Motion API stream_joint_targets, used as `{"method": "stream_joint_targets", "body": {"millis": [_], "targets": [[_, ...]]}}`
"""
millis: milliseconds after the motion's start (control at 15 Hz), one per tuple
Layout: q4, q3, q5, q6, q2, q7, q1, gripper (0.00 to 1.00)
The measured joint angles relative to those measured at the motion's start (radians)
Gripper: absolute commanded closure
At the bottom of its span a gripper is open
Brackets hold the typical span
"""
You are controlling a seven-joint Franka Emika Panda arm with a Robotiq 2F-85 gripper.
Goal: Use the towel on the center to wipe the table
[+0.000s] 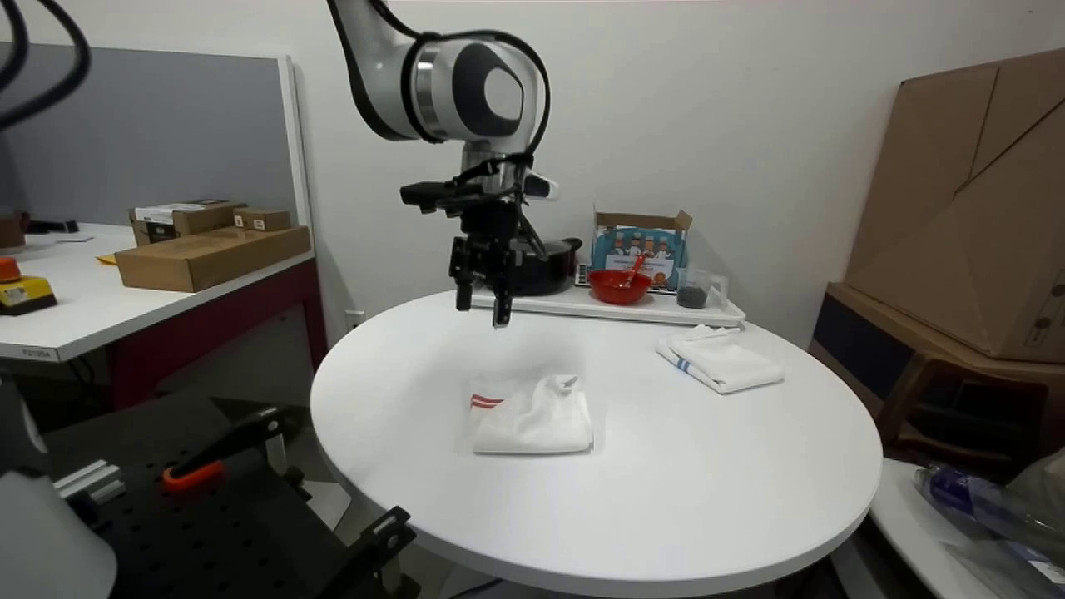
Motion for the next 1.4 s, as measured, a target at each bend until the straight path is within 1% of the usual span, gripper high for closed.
{"method": "stream_joint_targets", "body": {"millis": [333,600,867,933,1000,1067,1200,1267,1333,1400], "targets": [[0.042,-0.067,-0.013,0.091,0.148,0.025,0.035,0.0],[0.048,-0.106,-0.013,0.197,0.208,0.024,0.047,0.0],[0.048,-0.127,-0.013,0.313,0.254,0.022,0.081,0.0],[0.048,-0.128,-0.013,0.337,0.267,0.021,0.089,0.25],[0.048,-0.128,-0.013,0.358,0.28,0.02,0.097,0.26],[0.048,-0.127,-0.01,0.377,0.292,0.016,0.103,0.32],[0.048,-0.121,-0.001,0.404,0.314,0.004,0.106,0.47],[0.048,-0.118,0.005,0.413,0.319,-0.004,0.106,0.57],[0.048,-0.115,0.013,0.421,0.323,-0.014,0.104,0.63],[0.048,-0.113,0.02,0.424,0.325,-0.025,0.103,0.72]]}}
